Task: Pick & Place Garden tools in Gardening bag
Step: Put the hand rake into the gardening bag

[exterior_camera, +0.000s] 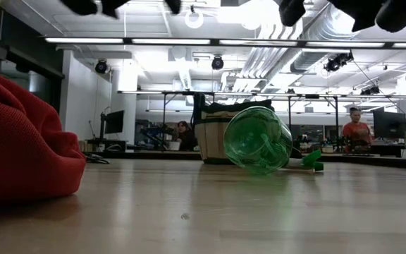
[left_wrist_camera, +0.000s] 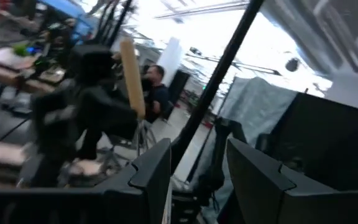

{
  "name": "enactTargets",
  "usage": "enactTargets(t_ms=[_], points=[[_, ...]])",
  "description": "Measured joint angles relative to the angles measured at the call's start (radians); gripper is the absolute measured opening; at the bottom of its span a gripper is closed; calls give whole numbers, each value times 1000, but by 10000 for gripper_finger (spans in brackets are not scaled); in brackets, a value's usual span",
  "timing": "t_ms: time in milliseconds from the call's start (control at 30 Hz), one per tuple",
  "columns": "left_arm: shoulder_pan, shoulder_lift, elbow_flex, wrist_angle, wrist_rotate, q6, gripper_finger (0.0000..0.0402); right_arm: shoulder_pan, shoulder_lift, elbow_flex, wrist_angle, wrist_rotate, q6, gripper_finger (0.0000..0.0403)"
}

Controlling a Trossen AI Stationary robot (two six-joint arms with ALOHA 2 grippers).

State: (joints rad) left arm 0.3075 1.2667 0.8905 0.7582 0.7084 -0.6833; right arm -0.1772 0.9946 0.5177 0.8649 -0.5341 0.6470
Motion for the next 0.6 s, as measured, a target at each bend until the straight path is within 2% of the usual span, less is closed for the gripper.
enactTargets(t_ms=[100,367,600], points=[[-16,89,120,1,21,2,154,-2,29,0,61,-54,12,51],[-78,292,372,-8,96,2,154,0,106,0,207,-91,49,51],[-121,422,507,-59,53,26,154,5,144,54,231,-154,59,51]])
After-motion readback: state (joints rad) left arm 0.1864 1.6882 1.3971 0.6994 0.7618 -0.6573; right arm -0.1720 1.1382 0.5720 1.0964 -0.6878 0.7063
